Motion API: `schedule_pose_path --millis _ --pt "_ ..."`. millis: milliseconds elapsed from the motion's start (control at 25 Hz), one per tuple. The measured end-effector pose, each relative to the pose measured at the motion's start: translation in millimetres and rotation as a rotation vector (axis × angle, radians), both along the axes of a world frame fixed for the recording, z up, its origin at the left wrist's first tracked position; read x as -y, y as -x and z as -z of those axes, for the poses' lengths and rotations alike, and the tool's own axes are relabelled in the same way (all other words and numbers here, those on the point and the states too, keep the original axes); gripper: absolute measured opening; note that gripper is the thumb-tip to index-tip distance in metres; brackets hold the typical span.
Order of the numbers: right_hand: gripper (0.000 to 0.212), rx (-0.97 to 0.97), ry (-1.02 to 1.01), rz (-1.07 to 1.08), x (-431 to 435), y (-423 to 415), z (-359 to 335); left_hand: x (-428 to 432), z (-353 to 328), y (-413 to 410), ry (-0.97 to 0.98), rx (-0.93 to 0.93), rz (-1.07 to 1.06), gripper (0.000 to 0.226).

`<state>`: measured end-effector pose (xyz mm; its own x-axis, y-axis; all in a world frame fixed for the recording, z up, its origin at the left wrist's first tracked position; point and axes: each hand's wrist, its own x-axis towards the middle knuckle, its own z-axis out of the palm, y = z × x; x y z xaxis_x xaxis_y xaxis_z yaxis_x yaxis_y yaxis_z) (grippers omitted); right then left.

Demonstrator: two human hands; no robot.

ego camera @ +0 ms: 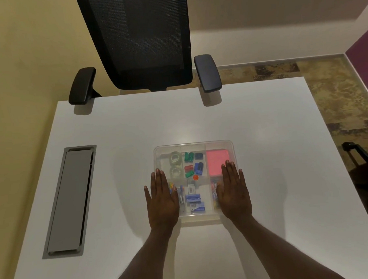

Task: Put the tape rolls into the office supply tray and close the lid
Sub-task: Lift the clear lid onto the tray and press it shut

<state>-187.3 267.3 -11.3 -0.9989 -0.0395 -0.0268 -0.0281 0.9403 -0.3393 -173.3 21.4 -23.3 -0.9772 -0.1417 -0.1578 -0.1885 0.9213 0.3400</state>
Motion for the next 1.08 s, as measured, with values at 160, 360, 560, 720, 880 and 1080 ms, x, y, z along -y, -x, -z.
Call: schedule_pose_path --millis 160,360,560,720,880,1080 --pt "0.062 -0.048 -0.001 -0.052 -0.9 -0.2 -10.6 0.6 -12.4 3.7 0.009 0.052 0.020 0.078" --pt "0.065 -0.025 0.051 -0.063 10.9 -11.6 -33.2 -10.1 -37.8 -0.6 0.028 0.082 0.037 0.068" --pt "0.066 0.062 0.055 -0.187 32.8 -44.2 -38.3 -27.9 -55.1 -24.3 -0.100 0.101 0.114 0.071" --pt "0.075 0.130 0.016 -0.225 46.4 -61.4 -39.3 -38.0 -61.7 -42.3 -0.080 0.158 0.280 0.082" --pt "0.080 0.212 -0.102 -0.210 49.4 -69.0 -36.3 -45.5 -63.2 -47.3 0.045 0.233 0.361 0.086" --pt "0.073 0.279 -0.093 -0.156 49.2 -68.6 -32.0 -48.4 -60.7 -47.0 0.045 0.276 0.288 0.075"
